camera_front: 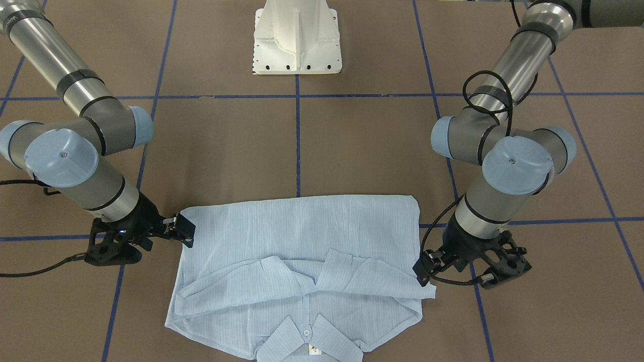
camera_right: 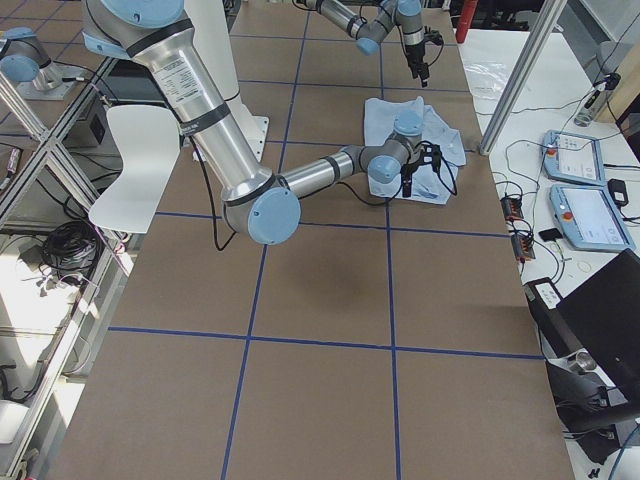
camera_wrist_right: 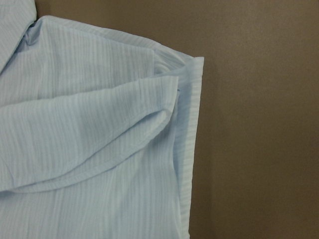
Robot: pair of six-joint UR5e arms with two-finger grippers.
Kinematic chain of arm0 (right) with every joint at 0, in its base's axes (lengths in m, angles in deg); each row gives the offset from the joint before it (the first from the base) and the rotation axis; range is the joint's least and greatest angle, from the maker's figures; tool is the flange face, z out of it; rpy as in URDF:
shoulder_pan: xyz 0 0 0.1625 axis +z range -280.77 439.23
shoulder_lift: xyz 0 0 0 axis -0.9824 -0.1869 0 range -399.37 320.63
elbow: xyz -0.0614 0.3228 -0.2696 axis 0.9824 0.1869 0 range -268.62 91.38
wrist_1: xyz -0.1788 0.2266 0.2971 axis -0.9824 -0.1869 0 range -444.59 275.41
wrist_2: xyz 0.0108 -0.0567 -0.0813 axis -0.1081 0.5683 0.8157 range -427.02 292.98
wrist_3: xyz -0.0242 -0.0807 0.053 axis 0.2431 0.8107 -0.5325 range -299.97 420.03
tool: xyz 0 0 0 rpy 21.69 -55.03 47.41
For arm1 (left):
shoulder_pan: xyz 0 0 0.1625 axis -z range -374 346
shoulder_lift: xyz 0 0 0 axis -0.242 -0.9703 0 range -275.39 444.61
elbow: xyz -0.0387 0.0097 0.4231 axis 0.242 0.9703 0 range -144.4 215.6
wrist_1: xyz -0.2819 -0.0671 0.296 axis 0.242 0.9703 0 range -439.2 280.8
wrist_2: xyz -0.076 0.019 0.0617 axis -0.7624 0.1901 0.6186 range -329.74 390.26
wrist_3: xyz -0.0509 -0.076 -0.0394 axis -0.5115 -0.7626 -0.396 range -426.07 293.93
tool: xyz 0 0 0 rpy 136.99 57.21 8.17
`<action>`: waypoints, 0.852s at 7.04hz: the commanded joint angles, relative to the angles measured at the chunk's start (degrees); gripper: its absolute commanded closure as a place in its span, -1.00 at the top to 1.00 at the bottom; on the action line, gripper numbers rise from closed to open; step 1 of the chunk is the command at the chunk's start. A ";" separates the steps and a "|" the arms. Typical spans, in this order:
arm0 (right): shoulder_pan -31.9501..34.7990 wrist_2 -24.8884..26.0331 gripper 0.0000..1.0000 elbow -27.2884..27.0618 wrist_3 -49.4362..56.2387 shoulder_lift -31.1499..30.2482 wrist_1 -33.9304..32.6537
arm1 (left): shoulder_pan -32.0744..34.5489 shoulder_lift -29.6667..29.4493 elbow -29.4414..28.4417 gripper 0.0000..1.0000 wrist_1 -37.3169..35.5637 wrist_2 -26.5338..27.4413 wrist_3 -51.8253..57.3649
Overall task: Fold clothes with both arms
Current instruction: 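Move the right gripper down to the folded shirt's side edge and grasp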
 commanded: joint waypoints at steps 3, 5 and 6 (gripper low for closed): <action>-4.10 0.34 0.62 -1.93 0.06 -1.72 -0.18 | 0.00 0.08 0.43 1.00 0.00 0.03 -0.24; -4.53 -0.45 0.55 -3.87 0.06 -3.83 -0.18 | 0.00 0.08 0.52 1.00 -0.09 0.03 -0.24; -4.62 -0.81 0.52 -4.05 0.06 -4.79 -0.10 | 0.00 0.08 0.60 1.00 -0.09 0.03 -0.24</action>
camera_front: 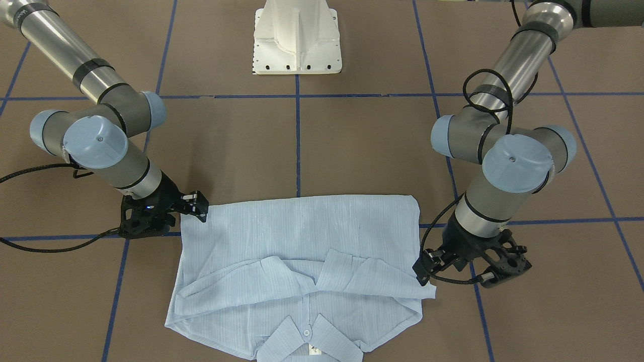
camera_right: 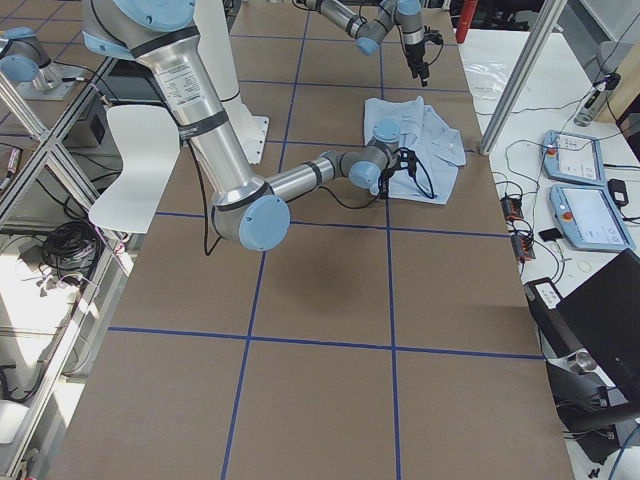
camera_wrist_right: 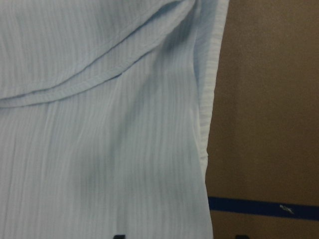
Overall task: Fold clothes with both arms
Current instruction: 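Move the right gripper down to the folded shirt's side edge and grasp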
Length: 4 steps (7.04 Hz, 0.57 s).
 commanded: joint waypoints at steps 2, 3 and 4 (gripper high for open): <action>-0.32 -0.50 0.17 -0.44 -0.02 -1.13 0.04 | 0.00 0.17 0.62 1.00 -0.18 0.00 -0.09; -0.24 -0.58 -0.24 -0.52 0.07 -1.13 0.04 | 0.00 0.18 0.62 1.00 -0.18 0.00 -0.09; -0.24 -0.93 -0.82 -0.61 -0.02 -1.22 0.30 | 0.00 0.18 0.71 1.00 -0.18 0.09 -0.09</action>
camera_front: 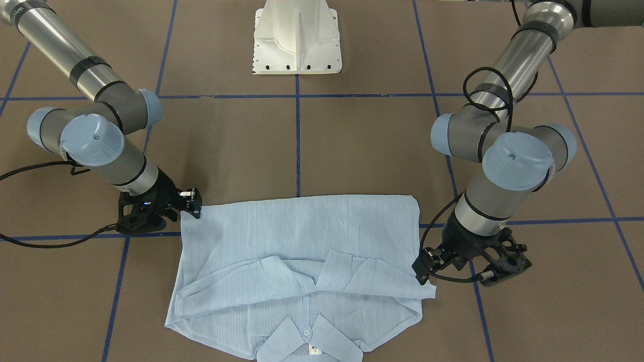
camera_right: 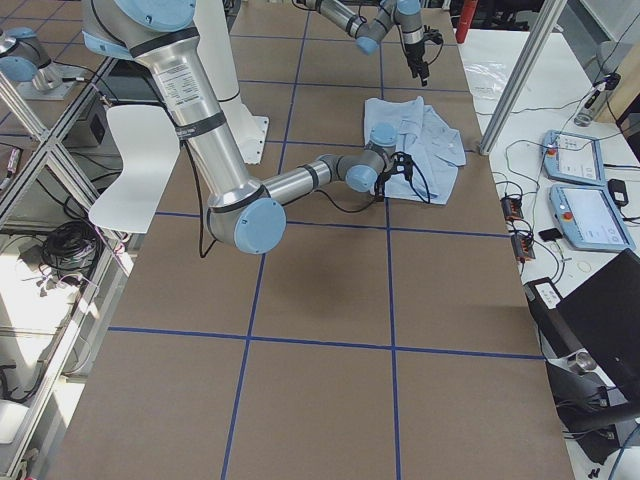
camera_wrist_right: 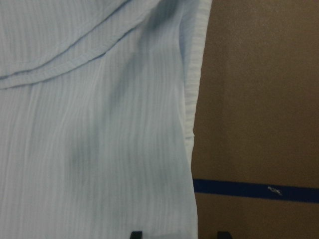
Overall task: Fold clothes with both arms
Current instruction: 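Move the right gripper down to the folded shirt's side edge and grasp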
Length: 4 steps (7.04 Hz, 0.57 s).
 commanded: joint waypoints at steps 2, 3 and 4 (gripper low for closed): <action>-0.17 -1.69 -1.00 -3.05 0.05 -1.83 0.12 | 0.17 0.11 0.54 0.98 -0.10 0.07 0.00; -0.08 -2.49 -1.00 -5.33 0.05 -3.15 0.03 | 0.17 0.19 0.54 0.98 -0.10 0.50 0.00; -0.08 -2.85 -1.00 -8.40 0.05 -6.29 0.12 | 0.17 0.54 1.15 0.98 -0.19 1.38 0.00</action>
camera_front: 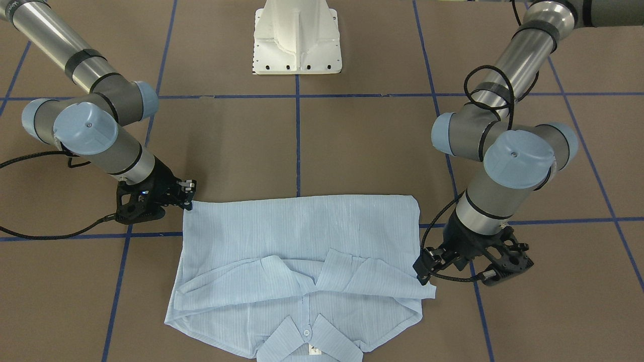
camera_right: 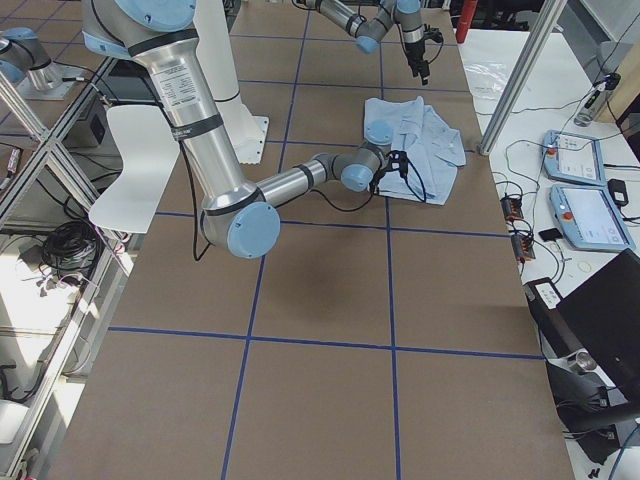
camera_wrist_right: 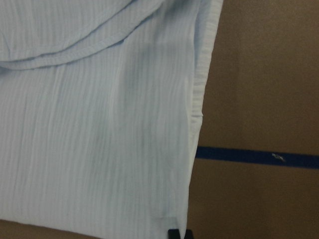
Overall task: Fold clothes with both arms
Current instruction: 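Drag the shirt edge toward the robot with the right gripper, rotating the shirt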
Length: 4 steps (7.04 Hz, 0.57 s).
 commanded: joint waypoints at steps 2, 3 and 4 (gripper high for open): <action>-0.15 -3.29 -1.00 -14.82 0.01 -13.37 0.20 | 0.11 3.35 4.60 0.98 -0.34 0.82 -0.09; -0.84 -4.53 -1.00 -21.07 0.01 -18.65 0.29 | 0.11 3.89 5.58 0.98 -0.60 0.91 -0.18; -3.11 -4.63 -1.00 -27.39 -0.08 -24.62 0.38 | 0.20 4.07 6.55 0.98 -0.69 1.35 -0.52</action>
